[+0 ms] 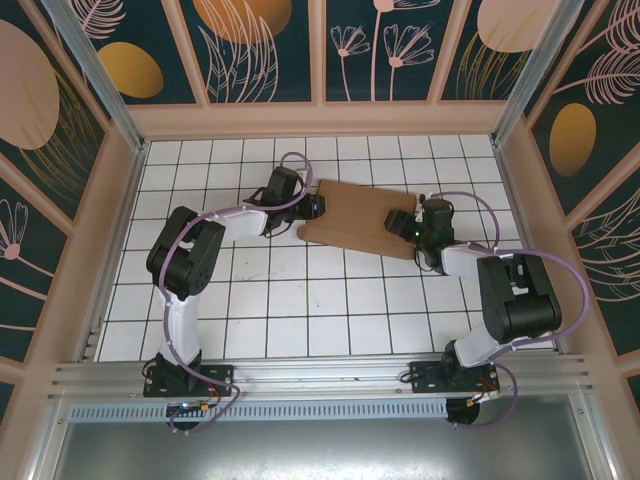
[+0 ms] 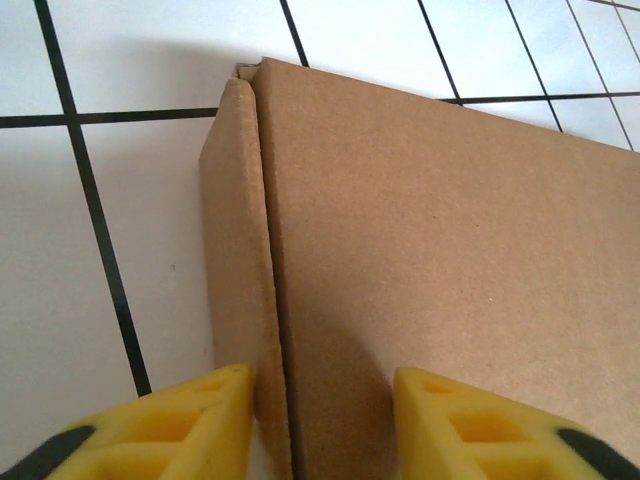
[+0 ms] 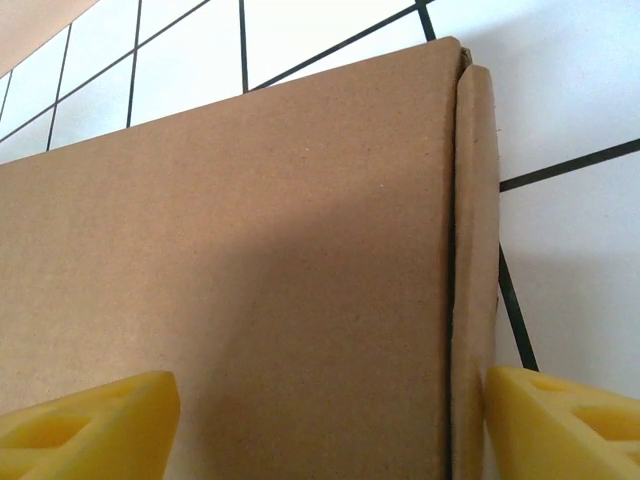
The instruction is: Fold the paper box
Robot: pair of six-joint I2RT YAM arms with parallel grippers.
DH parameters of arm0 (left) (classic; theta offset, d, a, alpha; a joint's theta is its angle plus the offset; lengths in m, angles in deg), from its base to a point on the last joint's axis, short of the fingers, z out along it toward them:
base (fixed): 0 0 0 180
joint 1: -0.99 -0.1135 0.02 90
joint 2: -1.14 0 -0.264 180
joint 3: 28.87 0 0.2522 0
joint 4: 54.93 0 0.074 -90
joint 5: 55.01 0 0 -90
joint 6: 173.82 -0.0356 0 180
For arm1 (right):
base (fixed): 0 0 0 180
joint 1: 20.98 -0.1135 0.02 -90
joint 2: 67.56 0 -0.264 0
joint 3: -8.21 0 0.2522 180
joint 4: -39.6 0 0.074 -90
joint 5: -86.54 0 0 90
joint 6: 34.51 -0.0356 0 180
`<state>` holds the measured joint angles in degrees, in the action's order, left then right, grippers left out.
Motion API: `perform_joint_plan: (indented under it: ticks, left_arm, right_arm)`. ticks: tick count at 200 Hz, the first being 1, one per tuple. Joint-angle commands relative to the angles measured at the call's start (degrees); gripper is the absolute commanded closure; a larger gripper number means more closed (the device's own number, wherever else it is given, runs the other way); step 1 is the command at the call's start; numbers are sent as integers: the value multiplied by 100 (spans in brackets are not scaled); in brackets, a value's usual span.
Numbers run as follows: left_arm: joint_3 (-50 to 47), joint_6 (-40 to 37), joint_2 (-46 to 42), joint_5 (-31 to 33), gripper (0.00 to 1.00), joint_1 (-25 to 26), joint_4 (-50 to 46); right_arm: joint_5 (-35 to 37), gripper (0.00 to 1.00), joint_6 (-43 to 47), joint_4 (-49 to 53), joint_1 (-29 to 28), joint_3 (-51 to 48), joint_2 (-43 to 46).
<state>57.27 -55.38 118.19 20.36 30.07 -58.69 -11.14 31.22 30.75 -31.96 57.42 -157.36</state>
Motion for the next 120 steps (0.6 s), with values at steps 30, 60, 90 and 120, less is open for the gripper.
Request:
perform_joint_plan:
  ticks: [30, 60, 90, 120]
  left_arm:
    - [-365, 167, 40, -1096, 59, 42, 553]
    - [-247, -31, 49, -1224, 57, 206, 489]
    - [-86, 121, 190, -1463, 57, 306, 647]
    - [-174, -7, -63, -721, 46, 309, 456]
  right_arm:
    - [-1135, 29, -21, -206, -41, 434, -584]
    - [-1266, 29, 196, -72, -282, 714, -789]
    - [-1592, 29, 259, -83, -416, 891, -875]
    - [-1254, 24, 291, 33, -287, 843, -544]
